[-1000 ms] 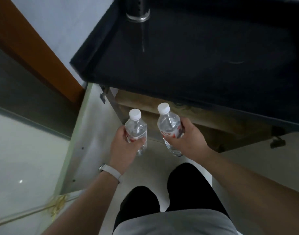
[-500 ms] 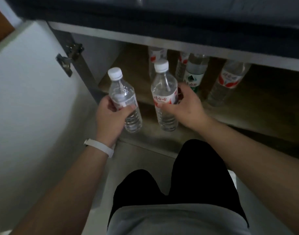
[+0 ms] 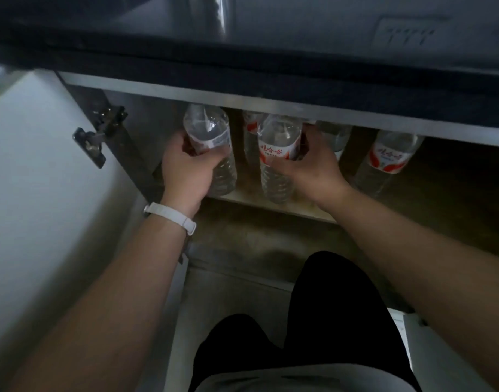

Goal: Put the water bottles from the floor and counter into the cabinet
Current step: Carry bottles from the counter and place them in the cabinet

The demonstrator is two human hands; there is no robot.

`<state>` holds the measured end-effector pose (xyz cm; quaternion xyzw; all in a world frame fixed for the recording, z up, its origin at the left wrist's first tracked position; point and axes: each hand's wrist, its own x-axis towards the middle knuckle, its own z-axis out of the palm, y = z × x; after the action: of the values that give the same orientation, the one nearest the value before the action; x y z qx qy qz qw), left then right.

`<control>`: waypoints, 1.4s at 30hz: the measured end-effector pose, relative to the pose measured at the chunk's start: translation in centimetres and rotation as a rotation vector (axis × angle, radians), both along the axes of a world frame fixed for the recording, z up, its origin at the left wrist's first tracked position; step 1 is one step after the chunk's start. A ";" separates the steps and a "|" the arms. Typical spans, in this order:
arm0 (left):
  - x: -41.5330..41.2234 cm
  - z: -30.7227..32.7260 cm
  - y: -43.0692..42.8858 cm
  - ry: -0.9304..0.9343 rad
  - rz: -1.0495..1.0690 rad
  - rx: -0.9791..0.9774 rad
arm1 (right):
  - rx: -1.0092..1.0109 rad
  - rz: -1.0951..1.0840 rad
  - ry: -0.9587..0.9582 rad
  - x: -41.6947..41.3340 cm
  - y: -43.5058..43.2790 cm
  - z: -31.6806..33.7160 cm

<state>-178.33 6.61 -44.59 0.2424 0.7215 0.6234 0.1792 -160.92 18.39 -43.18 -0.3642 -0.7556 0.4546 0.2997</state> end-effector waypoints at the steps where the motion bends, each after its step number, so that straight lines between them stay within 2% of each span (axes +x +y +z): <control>1: -0.4 -0.1 0.5 0.000 -0.004 0.006 | 0.008 -0.012 -0.001 -0.5 0.2 -0.1; 13: -3.0 -2.2 2.2 0.055 0.003 0.015 | 0.084 -0.114 0.002 -3.9 0.7 -2.1; 17: -2.9 -2.3 2.2 0.129 -0.044 -0.033 | 0.035 -0.131 0.008 -3.8 1.0 -2.4; 20: -2.7 -2.2 2.3 0.137 -0.065 -0.052 | 0.001 -0.100 0.018 -3.3 1.1 -2.4; 27: -1.4 -2.2 0.8 0.138 -0.165 -0.054 | -0.068 0.013 -0.091 -0.8 0.5 -2.6; 31: 0.3 -2.7 -1.2 0.182 -0.156 -0.059 | -0.042 0.056 -0.147 1.6 -0.4 -2.3; 37: 3.1 -4.6 -3.6 0.393 -0.144 -0.214 | 0.172 0.116 -0.305 4.4 -2.1 -2.5; 42: 5.0 -3.3 -6.5 0.601 -0.300 -0.366 | 0.299 0.221 -0.490 7.0 -4.4 -0.2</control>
<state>-173.34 0.13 -47.85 0.4811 0.7978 0.3523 0.0892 -153.94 14.04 -43.36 -0.3305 -0.8989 0.2666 0.1077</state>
